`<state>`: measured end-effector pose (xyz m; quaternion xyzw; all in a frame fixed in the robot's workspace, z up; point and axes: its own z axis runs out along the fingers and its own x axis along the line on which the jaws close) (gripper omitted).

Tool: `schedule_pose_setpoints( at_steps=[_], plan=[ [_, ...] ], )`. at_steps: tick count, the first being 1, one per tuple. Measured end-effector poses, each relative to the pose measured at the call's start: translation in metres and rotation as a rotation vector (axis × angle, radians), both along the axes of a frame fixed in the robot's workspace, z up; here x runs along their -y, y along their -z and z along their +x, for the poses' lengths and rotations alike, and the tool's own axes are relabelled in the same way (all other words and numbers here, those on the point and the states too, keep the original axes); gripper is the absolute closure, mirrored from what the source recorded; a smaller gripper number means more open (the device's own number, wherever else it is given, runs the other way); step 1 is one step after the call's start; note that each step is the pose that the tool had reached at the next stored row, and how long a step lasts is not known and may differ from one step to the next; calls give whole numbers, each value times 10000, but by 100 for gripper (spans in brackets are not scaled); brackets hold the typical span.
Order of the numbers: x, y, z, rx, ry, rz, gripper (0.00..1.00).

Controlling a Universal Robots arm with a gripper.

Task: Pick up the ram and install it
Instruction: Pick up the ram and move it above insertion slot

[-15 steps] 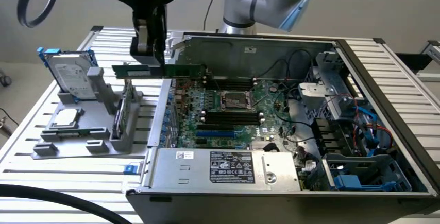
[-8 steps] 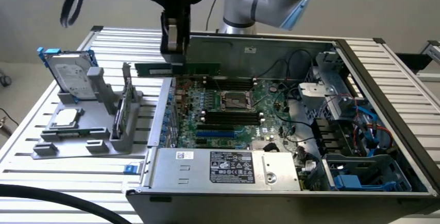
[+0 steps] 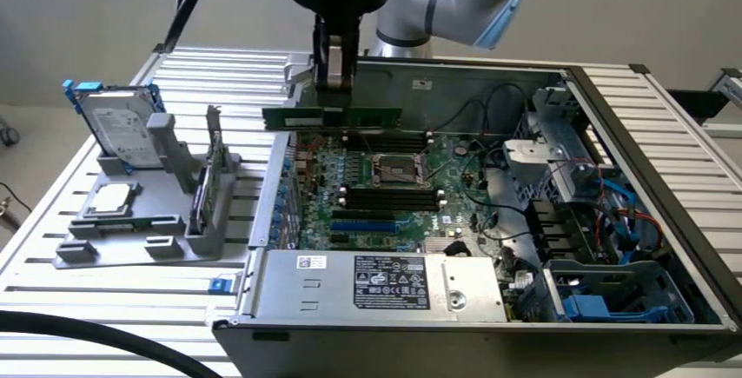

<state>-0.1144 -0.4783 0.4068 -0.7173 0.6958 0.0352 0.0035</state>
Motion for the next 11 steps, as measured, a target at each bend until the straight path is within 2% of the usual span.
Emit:
schedule_pose_setpoints(
  at_steps=[5,11],
  plan=[
    [-29,55,128,-1,84,-1,86],
    [-189,135,348,0,84,-43,86]
  ],
)
